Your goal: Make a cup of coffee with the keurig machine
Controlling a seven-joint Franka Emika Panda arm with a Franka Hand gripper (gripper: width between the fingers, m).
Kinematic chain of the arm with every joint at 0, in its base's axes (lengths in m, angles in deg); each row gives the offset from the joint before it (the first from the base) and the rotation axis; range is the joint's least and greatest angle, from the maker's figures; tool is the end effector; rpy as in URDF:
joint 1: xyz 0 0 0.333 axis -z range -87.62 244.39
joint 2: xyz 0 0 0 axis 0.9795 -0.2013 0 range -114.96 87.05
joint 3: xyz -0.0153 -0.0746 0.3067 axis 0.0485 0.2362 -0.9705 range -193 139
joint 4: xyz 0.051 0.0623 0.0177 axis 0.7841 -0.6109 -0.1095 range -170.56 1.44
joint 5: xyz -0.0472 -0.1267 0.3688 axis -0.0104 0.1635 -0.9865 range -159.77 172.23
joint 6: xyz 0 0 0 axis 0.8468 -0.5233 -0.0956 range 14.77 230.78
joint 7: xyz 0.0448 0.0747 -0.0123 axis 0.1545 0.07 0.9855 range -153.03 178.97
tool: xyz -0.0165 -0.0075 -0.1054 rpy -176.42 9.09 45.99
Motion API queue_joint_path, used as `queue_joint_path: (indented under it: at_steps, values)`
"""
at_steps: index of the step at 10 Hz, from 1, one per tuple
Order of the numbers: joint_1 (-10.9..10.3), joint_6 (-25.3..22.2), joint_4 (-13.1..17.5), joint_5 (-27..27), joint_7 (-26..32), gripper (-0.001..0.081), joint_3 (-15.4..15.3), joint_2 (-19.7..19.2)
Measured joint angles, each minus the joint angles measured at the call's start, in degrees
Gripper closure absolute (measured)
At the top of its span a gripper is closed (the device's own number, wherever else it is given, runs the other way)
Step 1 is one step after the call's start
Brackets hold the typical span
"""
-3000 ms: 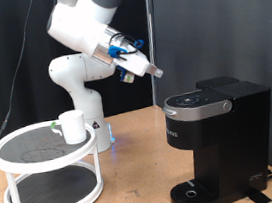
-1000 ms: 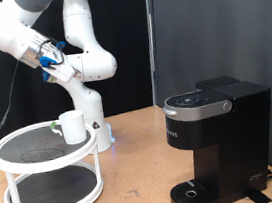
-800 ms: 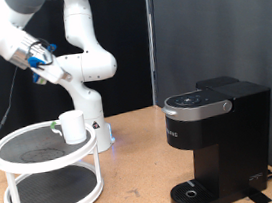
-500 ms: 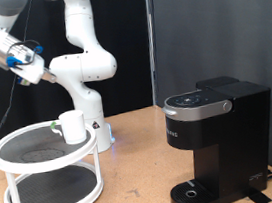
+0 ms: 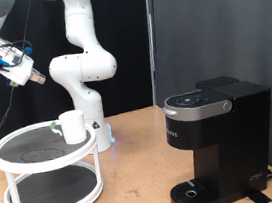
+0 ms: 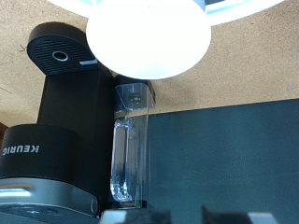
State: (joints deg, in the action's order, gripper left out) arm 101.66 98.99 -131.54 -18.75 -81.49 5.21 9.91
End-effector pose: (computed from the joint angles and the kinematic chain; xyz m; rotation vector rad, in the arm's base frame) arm 0.2409 -0.2779 0.4410 -0.6907 2.4478 1.0486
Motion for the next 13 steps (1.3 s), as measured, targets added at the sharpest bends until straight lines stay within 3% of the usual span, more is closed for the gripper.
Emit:
queue_joint_path:
  at_steps: [6, 12, 13]
  values:
    - [0.0, 13.5, -6.6, 1.2, 0.7, 0.0806, -0.7, -0.2]
    - [-0.2, 21.2, -12.1, 3.2, 2.9, 0.0806, -2.2, -3.3]
    - [-0.2, 21.7, -12.6, 3.1, 3.3, 0.0693, -2.2, -3.3]
